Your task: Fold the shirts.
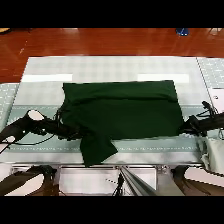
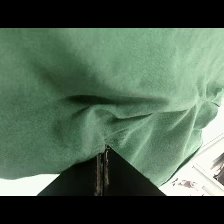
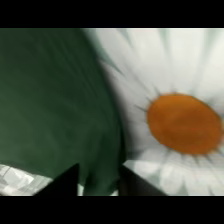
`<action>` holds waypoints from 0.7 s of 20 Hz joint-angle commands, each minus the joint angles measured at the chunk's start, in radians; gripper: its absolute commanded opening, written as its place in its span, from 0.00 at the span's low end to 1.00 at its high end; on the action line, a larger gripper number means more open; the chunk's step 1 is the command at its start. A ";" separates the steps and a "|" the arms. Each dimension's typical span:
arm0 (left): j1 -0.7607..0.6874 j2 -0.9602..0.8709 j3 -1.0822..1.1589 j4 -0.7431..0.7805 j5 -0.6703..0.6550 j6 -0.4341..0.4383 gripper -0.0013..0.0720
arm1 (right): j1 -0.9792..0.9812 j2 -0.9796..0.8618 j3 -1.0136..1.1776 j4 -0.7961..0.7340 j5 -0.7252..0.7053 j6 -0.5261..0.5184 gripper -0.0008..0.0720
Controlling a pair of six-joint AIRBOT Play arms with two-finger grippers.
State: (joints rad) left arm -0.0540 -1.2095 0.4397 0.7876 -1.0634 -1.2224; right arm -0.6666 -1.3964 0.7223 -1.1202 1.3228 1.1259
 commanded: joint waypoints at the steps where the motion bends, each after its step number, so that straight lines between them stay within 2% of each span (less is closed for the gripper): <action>1: 0.000 0.001 0.024 -0.029 -0.005 0.011 0.06 | 0.103 0.000 -0.016 0.009 -0.049 -0.013 0.25; 2: 0.000 0.001 0.044 -0.029 -0.015 0.011 0.06 | 0.141 0.004 -0.003 0.009 -0.036 -0.017 0.11; 3: 0.000 0.001 0.070 -0.028 -0.029 0.011 0.06 | 0.167 0.018 0.016 0.016 -0.021 -0.023 0.06; 6: 0.000 0.013 0.215 -0.029 -0.101 0.011 0.06 | 0.201 0.122 0.135 0.058 -0.005 -0.029 0.05; 9: 0.006 0.034 0.455 -0.028 -0.172 0.061 0.06 | 0.201 0.221 0.280 0.162 -0.124 0.005 0.05; 11: 0.029 0.029 0.577 -0.010 -0.113 0.061 0.06 | 0.202 0.225 0.349 0.279 -0.220 0.021 0.05; 14: 0.065 -0.013 0.641 -0.014 -0.007 0.043 0.06 | 0.265 0.171 0.384 0.302 -0.346 0.022 0.05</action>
State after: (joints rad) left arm -0.0154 -1.1965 0.9821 0.7704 -1.1419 -1.1740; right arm -0.4446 -1.2083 1.0504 -0.8925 1.1168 1.1362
